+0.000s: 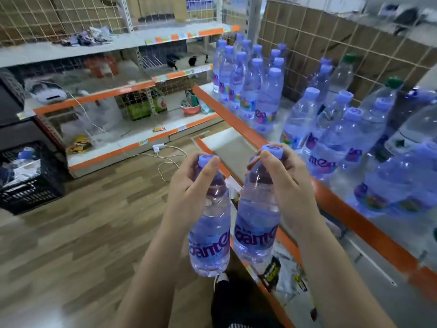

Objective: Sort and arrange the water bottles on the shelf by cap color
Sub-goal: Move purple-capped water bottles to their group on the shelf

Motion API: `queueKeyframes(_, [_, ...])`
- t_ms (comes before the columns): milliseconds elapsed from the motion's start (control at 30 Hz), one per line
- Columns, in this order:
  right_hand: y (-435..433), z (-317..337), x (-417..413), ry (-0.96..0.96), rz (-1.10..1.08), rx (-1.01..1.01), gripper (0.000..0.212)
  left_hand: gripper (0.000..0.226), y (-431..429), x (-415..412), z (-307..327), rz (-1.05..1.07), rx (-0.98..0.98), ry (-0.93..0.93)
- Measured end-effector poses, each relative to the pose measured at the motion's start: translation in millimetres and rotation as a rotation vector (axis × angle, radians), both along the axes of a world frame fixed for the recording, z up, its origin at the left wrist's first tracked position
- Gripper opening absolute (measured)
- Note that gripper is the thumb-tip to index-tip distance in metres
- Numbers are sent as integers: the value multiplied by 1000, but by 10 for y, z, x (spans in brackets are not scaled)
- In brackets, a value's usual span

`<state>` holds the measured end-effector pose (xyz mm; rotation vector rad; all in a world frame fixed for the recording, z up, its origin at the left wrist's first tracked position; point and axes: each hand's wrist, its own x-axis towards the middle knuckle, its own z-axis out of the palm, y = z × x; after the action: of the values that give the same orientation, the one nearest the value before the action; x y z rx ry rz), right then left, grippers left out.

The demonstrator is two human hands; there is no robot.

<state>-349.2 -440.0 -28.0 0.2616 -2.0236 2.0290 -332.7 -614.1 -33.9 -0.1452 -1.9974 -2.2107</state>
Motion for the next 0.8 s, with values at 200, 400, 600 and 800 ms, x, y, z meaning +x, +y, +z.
queueKeyframes(200, [-496,-49,-1194,26,14,-14,18,13,-406,-1175,-36,0,-48,39])
queueKeyframes(400, [-759,131,-2305,54,-11,25,22,13,-621,-2429,137,-53,-70,64])
queueKeyframes(600, [-811,383,-3051,78,-129,26,17,21,-679,-3400,304,-159,-21,100])
queueKeyframes(800, [-768,648,-3561,151,-329,28,18,14,-575,-4237,589,-392,69,184])
